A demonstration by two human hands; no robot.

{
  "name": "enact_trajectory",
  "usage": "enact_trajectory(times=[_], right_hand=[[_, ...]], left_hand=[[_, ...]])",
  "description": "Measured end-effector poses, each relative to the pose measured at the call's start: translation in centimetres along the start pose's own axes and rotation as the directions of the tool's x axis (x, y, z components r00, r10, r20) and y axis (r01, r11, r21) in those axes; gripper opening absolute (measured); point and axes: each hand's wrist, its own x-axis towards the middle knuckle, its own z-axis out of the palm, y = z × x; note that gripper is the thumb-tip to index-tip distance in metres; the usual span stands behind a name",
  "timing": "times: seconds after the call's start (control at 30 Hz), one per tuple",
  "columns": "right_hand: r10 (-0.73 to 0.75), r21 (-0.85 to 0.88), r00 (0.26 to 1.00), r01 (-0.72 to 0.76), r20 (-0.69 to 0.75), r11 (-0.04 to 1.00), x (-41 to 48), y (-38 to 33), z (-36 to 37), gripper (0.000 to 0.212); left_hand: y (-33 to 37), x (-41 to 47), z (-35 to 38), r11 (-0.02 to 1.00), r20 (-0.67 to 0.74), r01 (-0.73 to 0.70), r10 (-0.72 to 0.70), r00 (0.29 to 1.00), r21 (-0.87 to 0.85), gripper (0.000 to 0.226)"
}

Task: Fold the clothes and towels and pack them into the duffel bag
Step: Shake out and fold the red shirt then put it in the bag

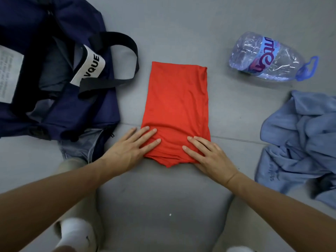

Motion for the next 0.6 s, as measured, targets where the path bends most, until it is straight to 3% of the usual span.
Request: enact_trajectory(times=[0.17,0.27,0.37,0.5,0.6], right_hand=[[-0.038,-0.045,0.994,0.033,-0.106,0.998,1.5,0.1,-0.3,0.051],[-0.023,-0.034,0.991,0.019,-0.135,0.999,2.5,-0.2,-0.8,0.037],[0.105,0.083,0.987,-0.096,-0.119,0.992,3.3,-0.8,-1.6,0.035],[0.207,0.247,0.977,-0.191,-0.042,0.95,3.1,-1.5,-2.6,0.031],[0.239,0.312,0.971,-0.227,0.0,0.922,2.4,-2.0,-3.1,0.032]], left_hand=[[0.5,0.6,-1.1,0.991,-0.106,-0.129,0.13,0.986,0.019,0.061],[0.8,1.1,-0.7,0.995,-0.079,-0.08,0.075,0.994,-0.052,0.063],[1.2,1.3,-1.0,0.994,-0.073,-0.008,0.0,0.997,-0.107,0.069],[1.9,1.9,-1.9,0.985,-0.152,0.047,-0.072,0.986,-0.165,0.042],[1.7,2.3,-2.3,0.969,-0.168,0.052,-0.094,0.981,-0.241,0.035]])
